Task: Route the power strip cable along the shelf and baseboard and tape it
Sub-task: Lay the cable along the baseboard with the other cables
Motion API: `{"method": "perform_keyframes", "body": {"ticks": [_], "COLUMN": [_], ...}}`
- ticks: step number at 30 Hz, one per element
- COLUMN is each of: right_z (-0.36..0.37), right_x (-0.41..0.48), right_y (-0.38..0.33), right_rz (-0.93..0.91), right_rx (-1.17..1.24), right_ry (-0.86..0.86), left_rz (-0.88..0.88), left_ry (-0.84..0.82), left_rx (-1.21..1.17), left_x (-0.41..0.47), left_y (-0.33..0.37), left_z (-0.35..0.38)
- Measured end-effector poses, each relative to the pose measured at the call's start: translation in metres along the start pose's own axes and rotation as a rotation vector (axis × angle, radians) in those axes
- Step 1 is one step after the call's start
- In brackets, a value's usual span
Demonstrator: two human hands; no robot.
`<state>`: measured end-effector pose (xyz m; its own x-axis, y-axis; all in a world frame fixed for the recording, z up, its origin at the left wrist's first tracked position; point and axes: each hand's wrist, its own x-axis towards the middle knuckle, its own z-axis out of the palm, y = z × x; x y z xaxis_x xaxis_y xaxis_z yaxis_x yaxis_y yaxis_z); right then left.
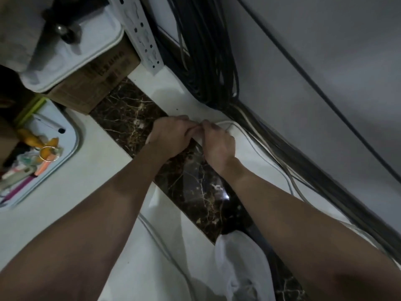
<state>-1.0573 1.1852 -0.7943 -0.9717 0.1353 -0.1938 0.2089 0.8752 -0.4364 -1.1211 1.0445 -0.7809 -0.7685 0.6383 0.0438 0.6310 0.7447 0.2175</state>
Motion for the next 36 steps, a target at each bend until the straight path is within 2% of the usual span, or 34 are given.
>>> {"method": "perform_keyframes", "body": {"ticks": [2, 3, 6, 8, 10, 12, 15, 18, 20, 23, 26, 28, 32, 36], "right_z": [0.000, 0.000, -0.004, -0.002, -0.002, -0.010, -0.017, -0.019, -0.010, 0.001, 0.010, 0.011, 0.002, 0.009], "right_x": [0.011, 0.015, 0.029, 0.034, 0.035, 0.029, 0.009, 0.010, 0.027, 0.041, 0.054, 0.065, 0.091, 0.099], "right_y": [-0.002, 0.000, 0.006, 0.002, -0.009, -0.025, -0.045, -0.069, -0.072, -0.075, -0.074, -0.074, -0.077, -0.092], "right_rz": [0.044, 0.065, 0.119, 0.190, 0.209, 0.230, 0.202, -0.087, -0.169, -0.130, -0.109, -0.051, 0.165, 0.192], "right_rx": [-0.049, -0.081, -0.163, -0.143, -0.118, -0.109, -0.147, -0.104, -0.130, -0.154, -0.205, -0.229, -0.184, -0.148], "right_ry": [-0.060, -0.070, -0.048, -0.006, 0.019, -0.014, -0.156, -0.190, -0.172, -0.212, -0.142, -0.075, -0.018, -0.042], "left_rz": [-0.057, -0.139, -0.498, -0.701, -0.804, -0.793, -0.776, -0.671, -0.602, -0.474, -0.397, -0.444, -0.667, -0.622], "left_ry": [0.014, 0.005, 0.011, 0.003, 0.010, -0.079, -0.204, -0.159, -0.138, -0.030, 0.049, 0.070, 0.024, 0.004], "left_rx": [-0.042, -0.079, -0.222, -0.439, -0.638, -0.546, -0.254, -0.137, -0.085, -0.075, -0.099, -0.126, -0.173, -0.230], "left_x": [-0.008, -0.016, -0.040, -0.054, -0.068, -0.073, -0.078, -0.070, -0.064, -0.056, -0.049, -0.050, -0.078, -0.097], "left_y": [-0.005, -0.008, -0.028, -0.045, -0.055, -0.058, -0.055, -0.051, -0.061, -0.076, -0.084, -0.084, -0.106, -0.123], "left_z": [0.000, 0.000, 0.004, -0.002, -0.015, -0.029, -0.043, -0.045, -0.038, -0.030, -0.037, -0.041, -0.038, -0.032]}}
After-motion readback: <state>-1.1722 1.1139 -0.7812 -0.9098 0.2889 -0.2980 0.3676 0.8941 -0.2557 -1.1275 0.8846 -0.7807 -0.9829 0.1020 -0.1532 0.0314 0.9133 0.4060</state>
